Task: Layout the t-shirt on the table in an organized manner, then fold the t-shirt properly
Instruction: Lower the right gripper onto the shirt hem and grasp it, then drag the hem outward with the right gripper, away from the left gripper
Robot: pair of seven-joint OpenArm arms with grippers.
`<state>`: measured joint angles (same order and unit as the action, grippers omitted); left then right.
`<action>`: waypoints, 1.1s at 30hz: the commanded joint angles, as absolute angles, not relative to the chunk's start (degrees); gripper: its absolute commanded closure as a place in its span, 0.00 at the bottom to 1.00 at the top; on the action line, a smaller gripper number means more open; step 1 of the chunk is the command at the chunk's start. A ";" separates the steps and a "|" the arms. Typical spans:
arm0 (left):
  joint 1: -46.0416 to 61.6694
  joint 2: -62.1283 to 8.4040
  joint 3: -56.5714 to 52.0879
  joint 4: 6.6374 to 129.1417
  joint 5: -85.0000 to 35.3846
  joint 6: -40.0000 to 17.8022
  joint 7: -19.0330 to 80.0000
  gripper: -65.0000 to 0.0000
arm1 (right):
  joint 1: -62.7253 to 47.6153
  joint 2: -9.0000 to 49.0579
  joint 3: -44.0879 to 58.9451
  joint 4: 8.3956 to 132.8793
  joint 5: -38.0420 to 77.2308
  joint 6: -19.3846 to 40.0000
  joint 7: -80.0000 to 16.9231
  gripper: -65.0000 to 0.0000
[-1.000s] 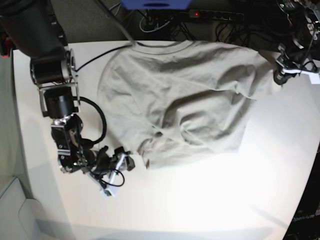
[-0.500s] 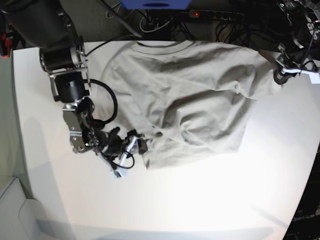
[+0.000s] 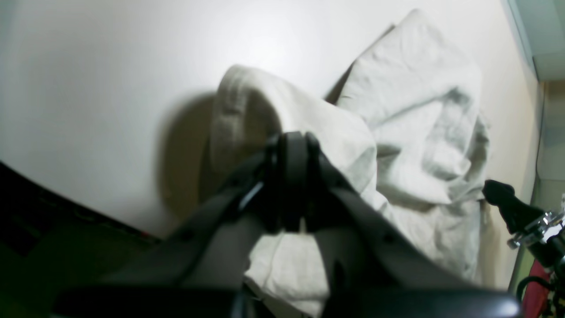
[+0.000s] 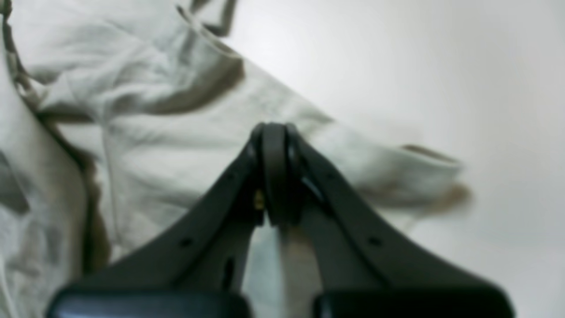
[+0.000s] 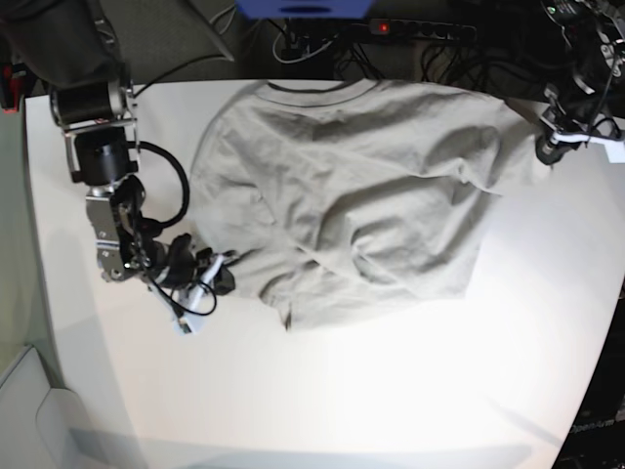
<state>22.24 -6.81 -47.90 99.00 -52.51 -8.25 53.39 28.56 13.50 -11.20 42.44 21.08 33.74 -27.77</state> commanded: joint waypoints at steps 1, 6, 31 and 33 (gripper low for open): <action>22.46 -7.60 -48.31 100.88 -53.76 -8.84 52.88 0.99 | 28.79 15.34 -11.12 42.42 18.15 33.71 -30.46 0.99; 22.73 -7.43 -48.04 103.69 -53.76 -8.84 52.88 0.99 | 28.00 17.80 -11.03 42.42 18.24 33.71 -30.46 1.00; 22.73 -6.90 -48.31 111.96 -53.85 -8.92 52.88 0.30 | 30.81 18.24 -10.59 42.86 18.59 33.89 -31.16 0.67; 22.73 -6.81 -48.31 112.40 -53.85 -8.92 52.88 0.30 | 30.81 18.15 -10.59 42.86 18.59 33.89 -31.08 0.65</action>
